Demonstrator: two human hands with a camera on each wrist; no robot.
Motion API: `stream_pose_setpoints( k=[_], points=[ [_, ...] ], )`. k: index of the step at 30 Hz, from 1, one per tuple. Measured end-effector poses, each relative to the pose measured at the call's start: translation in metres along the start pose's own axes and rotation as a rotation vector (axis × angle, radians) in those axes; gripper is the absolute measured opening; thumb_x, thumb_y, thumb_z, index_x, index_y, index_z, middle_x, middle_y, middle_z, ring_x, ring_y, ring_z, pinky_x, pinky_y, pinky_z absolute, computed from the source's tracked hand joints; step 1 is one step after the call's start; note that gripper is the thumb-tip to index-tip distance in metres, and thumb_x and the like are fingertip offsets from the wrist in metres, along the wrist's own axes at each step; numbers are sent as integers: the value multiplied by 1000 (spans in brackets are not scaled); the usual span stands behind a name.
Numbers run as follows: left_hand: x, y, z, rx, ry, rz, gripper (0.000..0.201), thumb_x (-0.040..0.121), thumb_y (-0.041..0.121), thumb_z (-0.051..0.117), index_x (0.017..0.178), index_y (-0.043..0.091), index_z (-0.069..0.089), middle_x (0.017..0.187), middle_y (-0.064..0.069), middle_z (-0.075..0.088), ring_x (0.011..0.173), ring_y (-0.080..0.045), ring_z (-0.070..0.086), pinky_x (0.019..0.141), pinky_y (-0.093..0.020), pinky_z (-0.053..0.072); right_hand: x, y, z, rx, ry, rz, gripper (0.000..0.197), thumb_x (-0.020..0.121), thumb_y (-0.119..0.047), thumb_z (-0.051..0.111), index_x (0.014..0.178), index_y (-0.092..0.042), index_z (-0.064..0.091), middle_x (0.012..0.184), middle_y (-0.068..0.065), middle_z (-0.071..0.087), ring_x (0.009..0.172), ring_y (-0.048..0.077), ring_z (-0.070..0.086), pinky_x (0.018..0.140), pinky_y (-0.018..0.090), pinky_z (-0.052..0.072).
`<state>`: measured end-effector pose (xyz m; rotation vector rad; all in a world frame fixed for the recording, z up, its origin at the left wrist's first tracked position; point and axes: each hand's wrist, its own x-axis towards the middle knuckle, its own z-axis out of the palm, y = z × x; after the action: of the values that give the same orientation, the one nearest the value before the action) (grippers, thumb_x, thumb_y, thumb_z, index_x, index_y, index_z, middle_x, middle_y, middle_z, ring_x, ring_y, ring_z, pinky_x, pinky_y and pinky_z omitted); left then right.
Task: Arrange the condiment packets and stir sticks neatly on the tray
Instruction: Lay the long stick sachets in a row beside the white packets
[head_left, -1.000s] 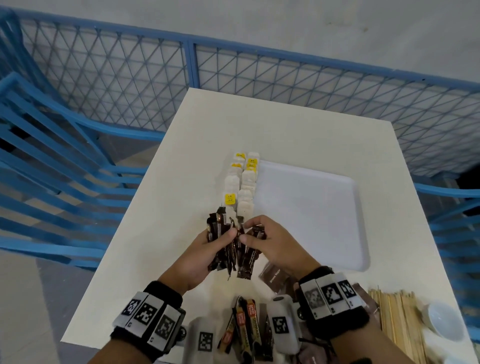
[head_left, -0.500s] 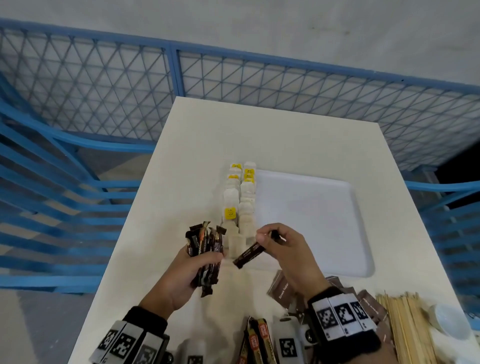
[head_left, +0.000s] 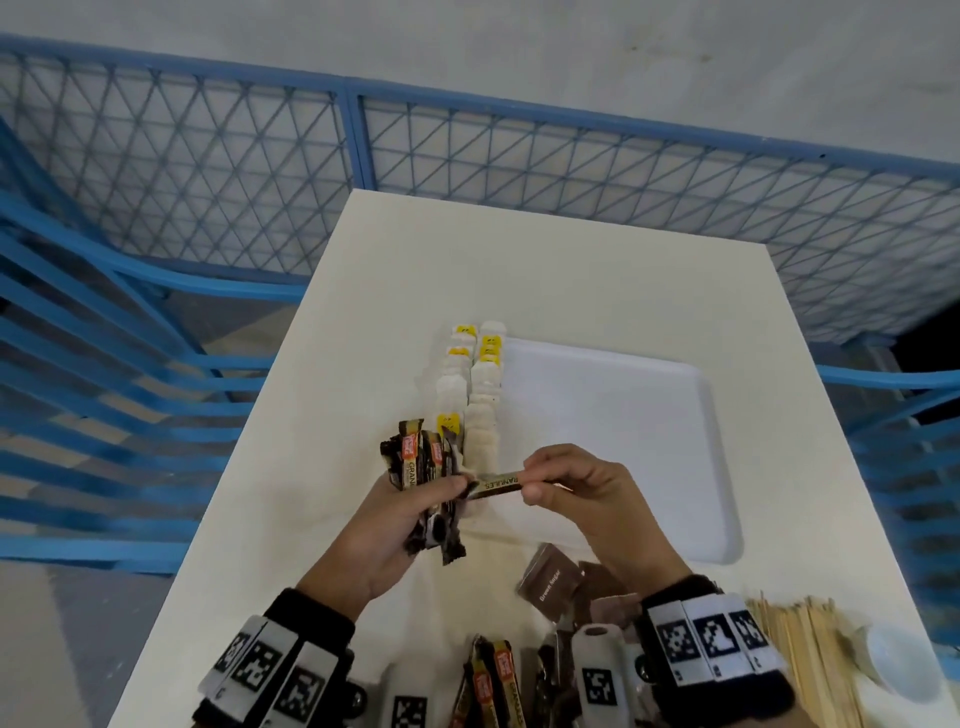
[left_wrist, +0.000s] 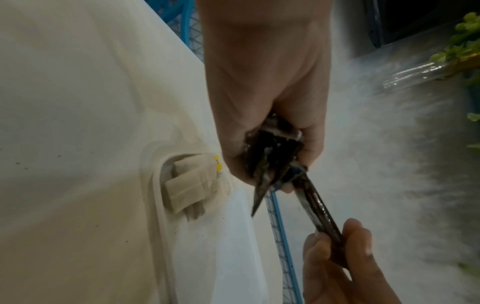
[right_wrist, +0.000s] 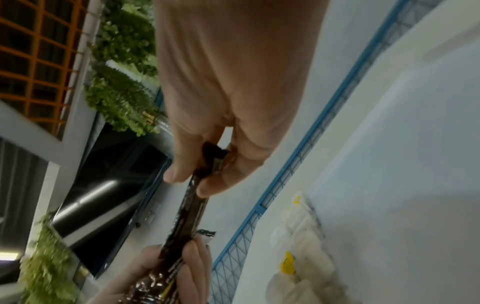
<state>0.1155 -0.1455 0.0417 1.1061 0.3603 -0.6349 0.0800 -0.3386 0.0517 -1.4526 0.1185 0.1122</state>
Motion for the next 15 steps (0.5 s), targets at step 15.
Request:
stream_pose_setpoints(
  k=[15],
  points=[
    [1,2,14,473,101,423,20,78,-16,62,95,-6,58,67,2,70,64,-3,67,58,-11,48,19,3,-22,204,59,255,22,78,4,64,98,-5,63,71,9,67,64,15,65,64,20,54]
  ],
)
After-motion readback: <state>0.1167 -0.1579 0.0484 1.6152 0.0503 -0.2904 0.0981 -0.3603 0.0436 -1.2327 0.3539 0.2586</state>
